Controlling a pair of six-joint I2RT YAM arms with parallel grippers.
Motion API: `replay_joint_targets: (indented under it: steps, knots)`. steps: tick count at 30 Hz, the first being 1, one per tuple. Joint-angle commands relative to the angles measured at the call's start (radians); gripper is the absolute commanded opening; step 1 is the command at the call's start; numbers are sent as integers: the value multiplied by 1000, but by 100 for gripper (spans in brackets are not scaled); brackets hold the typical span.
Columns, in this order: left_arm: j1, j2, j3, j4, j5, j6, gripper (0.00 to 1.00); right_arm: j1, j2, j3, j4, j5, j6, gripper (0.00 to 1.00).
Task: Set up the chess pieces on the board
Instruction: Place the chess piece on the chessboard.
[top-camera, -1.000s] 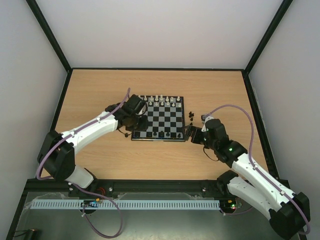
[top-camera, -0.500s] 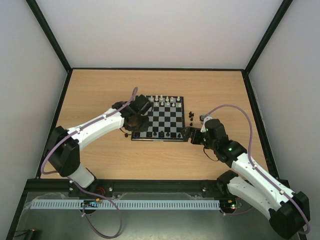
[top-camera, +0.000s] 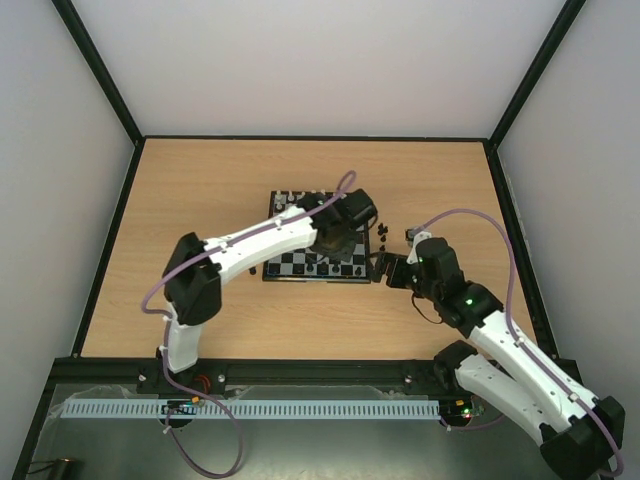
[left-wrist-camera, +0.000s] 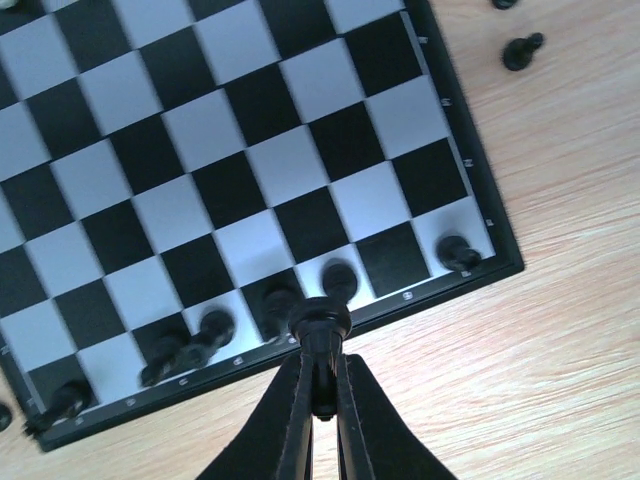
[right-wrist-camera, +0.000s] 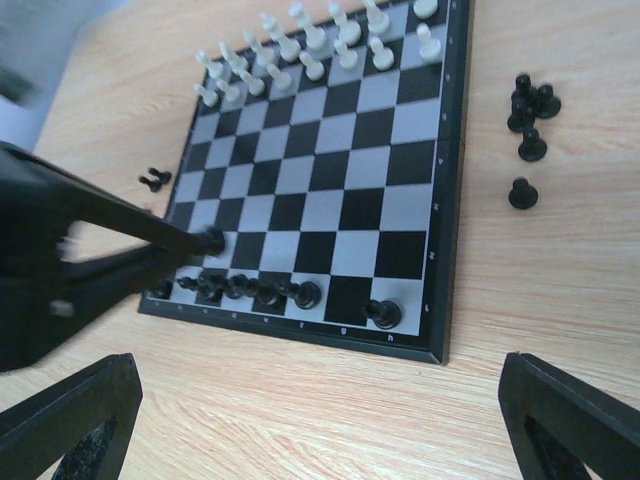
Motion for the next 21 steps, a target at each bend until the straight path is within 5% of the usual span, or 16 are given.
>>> replay_joint_targets:
  steps: [1, 21]
  knots:
    - [-56, 91, 129, -123, -27, 39, 3, 4, -63, 73, -103, 27, -2, 98]
    - [-95, 248, 187, -75, -6, 73, 2, 4, -127, 114, -162, 9, 0, 99]
